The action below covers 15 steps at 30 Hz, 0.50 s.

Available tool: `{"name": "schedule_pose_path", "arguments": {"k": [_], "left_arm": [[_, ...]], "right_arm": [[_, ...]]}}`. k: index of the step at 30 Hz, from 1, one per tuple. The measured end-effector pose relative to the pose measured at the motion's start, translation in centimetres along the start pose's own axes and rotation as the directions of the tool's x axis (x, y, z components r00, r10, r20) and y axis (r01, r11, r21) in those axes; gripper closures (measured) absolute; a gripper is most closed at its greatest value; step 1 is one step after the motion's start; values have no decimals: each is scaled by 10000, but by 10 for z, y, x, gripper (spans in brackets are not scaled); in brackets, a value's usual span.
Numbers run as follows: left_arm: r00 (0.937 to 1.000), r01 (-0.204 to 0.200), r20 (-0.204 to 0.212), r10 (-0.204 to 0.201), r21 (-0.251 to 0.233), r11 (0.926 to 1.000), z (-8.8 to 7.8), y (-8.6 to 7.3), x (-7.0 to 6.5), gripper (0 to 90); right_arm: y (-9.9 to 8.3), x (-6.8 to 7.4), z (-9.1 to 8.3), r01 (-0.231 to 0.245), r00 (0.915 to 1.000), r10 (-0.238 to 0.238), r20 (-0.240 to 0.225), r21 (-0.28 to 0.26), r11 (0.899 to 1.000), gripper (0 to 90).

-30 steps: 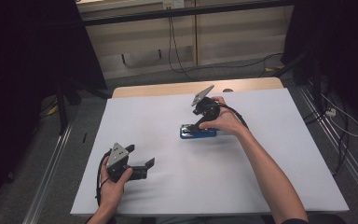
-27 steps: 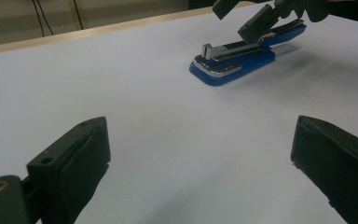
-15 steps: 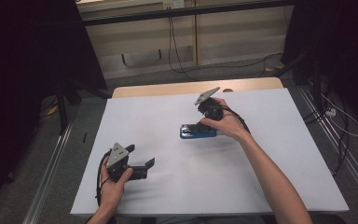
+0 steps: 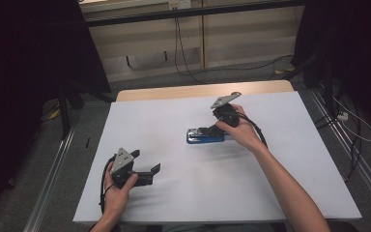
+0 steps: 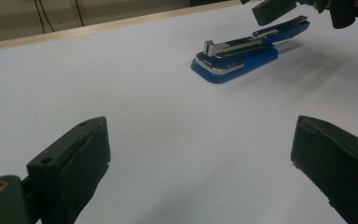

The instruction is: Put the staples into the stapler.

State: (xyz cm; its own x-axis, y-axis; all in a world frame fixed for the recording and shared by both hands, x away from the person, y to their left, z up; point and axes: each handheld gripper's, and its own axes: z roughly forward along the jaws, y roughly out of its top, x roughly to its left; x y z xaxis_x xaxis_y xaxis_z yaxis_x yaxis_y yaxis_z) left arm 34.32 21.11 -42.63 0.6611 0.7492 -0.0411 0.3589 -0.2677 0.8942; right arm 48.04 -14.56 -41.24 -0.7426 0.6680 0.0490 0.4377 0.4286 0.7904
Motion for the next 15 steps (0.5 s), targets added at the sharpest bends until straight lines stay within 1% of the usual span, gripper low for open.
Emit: {"name": "schedule_pose_path", "arguments": {"k": [3,4,5,7,8,10,11,15], "left_arm": [[10000,75,-2,-75,-19,10000,0,0,1,47],[9998,187,-55,-187,-84,9998,-1,-1,1,47],[9999,146,-77,-147,-48,9999,-2,-1,3,47],[9994,310,-138,-311,-111,9995,-3,-2,5,47],[9991,374,-197,-376,-78,9993,-4,-3,6,48],[9985,484,-264,-486,-95,9988,-4,-3,7,47],[9986,462,-263,-463,-61,9989,-3,-3,7,47],[9991,336,-266,-336,-4,9994,-3,-3,6,47]], "right_arm": [[-5,-1,-4,-138,9997,141,198,-121,9998,59],[-7,-1,-6,-179,9994,183,293,-163,9997,60],[-8,0,-7,-205,9990,213,405,-202,9996,61],[-11,1,-11,-211,9976,223,662,-192,9996,65],[-12,0,-12,-308,9962,329,810,-266,9992,67],[-15,0,-16,-542,9918,604,1123,-581,9968,68],[-16,0,-18,-653,9896,737,1237,-709,9953,67],[-21,-1,-25,-736,9833,896,1583,-1043,9918,67]]}}
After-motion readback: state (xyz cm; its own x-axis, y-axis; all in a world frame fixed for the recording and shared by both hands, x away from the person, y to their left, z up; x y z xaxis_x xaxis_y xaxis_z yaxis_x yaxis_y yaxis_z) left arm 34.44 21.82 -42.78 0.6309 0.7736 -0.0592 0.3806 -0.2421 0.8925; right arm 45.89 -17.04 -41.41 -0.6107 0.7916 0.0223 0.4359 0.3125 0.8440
